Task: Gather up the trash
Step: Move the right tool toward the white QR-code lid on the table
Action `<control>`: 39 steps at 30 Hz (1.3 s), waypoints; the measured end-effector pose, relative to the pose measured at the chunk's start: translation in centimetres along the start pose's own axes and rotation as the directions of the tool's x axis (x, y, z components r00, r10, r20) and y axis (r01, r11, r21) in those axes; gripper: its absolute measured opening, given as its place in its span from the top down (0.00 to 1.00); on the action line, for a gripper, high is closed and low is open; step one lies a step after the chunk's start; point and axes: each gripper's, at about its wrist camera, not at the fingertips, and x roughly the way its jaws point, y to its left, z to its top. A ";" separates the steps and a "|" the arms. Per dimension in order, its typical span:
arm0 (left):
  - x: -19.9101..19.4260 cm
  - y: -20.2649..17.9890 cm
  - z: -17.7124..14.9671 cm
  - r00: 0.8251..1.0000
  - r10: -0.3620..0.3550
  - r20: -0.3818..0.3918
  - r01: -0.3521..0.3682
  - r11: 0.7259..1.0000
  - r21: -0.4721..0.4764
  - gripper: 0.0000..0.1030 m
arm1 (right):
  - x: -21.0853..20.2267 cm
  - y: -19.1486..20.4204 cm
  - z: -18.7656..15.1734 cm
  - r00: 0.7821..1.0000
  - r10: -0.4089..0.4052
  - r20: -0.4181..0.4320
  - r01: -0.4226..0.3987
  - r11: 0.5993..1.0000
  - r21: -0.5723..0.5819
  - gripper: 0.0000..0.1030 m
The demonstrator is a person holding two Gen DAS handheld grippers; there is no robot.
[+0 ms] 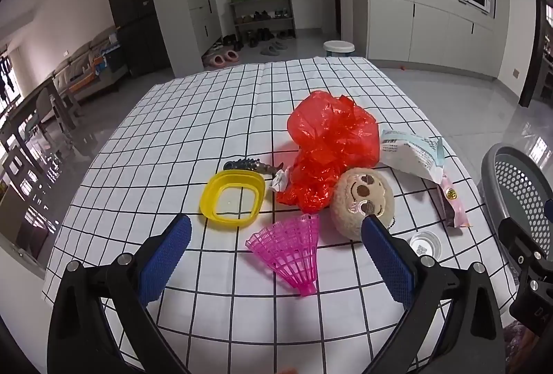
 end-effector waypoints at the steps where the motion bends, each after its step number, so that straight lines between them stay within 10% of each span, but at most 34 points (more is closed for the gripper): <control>1: 0.0 0.0 0.0 1.000 0.001 0.002 -0.001 1.000 0.000 0.06 | 0.0 0.0 0.0 1.000 -0.001 0.000 0.001 1.000 -0.001 0.09; 39: -0.1 0.0 -0.2 1.000 0.000 -0.001 0.000 1.000 -0.002 0.06 | 0.0 -0.2 0.0 1.000 -0.002 0.001 0.002 1.000 0.004 0.09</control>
